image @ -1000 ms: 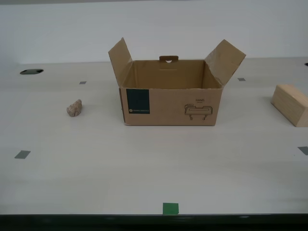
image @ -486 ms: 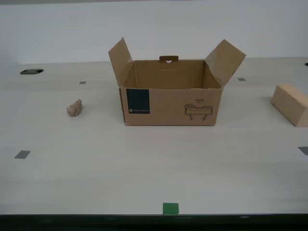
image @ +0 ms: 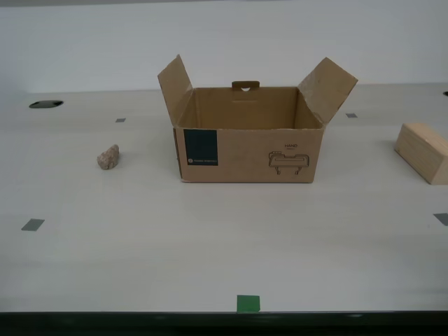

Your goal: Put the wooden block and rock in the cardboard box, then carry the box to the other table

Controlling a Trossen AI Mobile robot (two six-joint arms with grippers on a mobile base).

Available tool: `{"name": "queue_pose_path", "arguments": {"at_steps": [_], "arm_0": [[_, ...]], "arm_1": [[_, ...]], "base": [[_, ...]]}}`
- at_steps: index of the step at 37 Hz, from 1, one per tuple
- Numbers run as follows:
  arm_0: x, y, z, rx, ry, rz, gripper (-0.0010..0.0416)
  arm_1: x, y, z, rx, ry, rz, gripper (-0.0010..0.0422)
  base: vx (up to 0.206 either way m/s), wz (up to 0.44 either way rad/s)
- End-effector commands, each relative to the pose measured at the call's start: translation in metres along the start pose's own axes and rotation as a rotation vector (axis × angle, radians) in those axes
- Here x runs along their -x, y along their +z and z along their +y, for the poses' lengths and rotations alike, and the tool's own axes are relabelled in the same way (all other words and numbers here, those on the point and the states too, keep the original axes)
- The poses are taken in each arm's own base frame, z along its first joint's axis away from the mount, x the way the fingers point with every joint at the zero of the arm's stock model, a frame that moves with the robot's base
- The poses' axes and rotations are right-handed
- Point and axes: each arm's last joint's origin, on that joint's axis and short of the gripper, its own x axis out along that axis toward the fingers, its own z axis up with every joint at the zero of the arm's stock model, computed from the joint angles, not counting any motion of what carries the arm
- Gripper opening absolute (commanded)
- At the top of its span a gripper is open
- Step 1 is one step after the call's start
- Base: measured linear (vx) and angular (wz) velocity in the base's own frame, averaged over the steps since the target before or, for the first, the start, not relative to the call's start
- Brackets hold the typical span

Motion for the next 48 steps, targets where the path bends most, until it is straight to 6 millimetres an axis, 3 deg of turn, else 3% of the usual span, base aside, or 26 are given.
{"name": "queue_pose_path", "arguments": {"at_steps": [1,24,31,39,48], "arm_0": [[0.0003,0.0004,-0.0001,-0.003,0.003,-0.006,0.0093],[0.0003,0.0014,-0.0001,-0.003,0.002,-0.016,0.0405],[0.0003,0.0014,-0.0001,-0.021,0.003,-0.016,0.0379],[0.0003,0.0014,0.0,-0.047,0.003,-0.015,0.0404],[0.0003,0.0013,0.0,-0.058,0.004,-0.015,0.0402]], "arm_1": [[0.0003,0.0,0.0,0.0,0.001,0.0,0.0385],[0.0003,-0.0007,0.0,0.001,0.001,0.008,0.0385],[0.0003,-0.0009,0.0,0.001,0.001,0.01,0.0385],[0.0003,-0.0013,0.0,0.002,0.001,0.014,0.0385],[0.0003,-0.0013,0.0,0.002,0.001,0.014,0.0385]], "base": [[0.0,0.0],[0.0,0.0],[0.0,0.0],[0.0,0.0],[0.0,0.0]]}}
